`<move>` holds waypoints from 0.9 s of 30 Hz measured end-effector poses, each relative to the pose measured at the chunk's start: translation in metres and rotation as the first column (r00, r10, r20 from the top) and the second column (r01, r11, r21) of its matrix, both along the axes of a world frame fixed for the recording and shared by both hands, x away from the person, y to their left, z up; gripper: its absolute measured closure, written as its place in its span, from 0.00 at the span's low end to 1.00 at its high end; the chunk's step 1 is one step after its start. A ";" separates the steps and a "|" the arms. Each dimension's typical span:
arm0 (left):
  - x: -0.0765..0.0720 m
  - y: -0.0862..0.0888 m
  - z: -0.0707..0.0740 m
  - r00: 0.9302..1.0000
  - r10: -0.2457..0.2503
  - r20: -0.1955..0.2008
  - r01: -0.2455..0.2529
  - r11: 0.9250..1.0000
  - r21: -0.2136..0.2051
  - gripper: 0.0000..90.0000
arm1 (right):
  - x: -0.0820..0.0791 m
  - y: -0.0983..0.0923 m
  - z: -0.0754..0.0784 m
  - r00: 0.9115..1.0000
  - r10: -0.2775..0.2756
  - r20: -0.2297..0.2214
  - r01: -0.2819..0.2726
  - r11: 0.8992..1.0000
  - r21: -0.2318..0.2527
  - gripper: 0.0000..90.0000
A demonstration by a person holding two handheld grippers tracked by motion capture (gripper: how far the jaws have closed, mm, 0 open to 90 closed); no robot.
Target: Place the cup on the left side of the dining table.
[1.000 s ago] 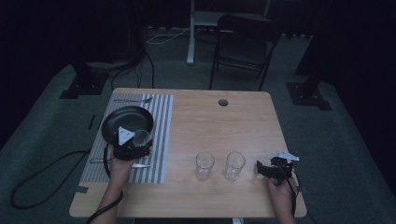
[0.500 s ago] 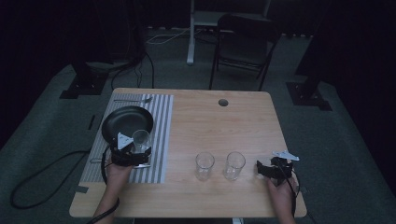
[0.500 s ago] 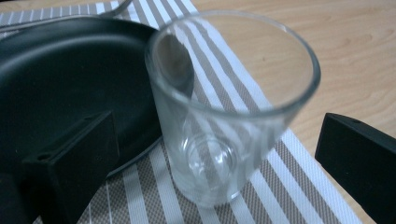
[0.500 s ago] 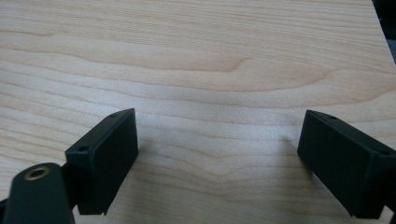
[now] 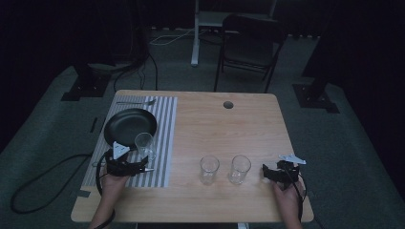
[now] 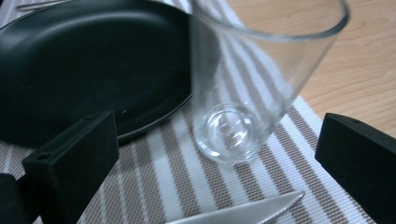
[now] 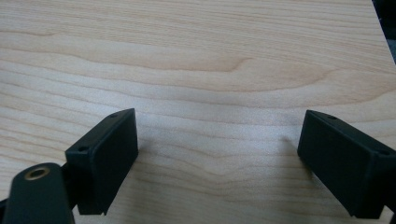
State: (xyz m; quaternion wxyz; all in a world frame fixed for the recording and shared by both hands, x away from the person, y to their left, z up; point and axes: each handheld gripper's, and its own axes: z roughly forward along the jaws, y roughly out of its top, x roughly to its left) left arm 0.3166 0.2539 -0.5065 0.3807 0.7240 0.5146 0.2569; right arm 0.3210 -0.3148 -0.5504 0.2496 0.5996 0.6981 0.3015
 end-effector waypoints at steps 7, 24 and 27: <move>-0.011 0.015 -0.002 0.999 0.043 -0.003 -0.043 0.999 0.019 0.00 | 0.000 0.000 0.000 1.000 0.000 0.000 0.000 1.000 0.000 0.13; -0.030 0.046 -0.019 0.991 0.120 -0.062 -0.119 0.993 0.017 0.00 | 0.000 0.000 0.000 1.000 0.000 0.000 0.000 1.000 0.000 0.13; -0.033 0.052 -0.023 0.987 0.137 -0.081 -0.135 0.990 0.028 0.00 | 0.000 0.000 0.000 1.000 0.000 0.000 0.000 1.000 0.000 0.13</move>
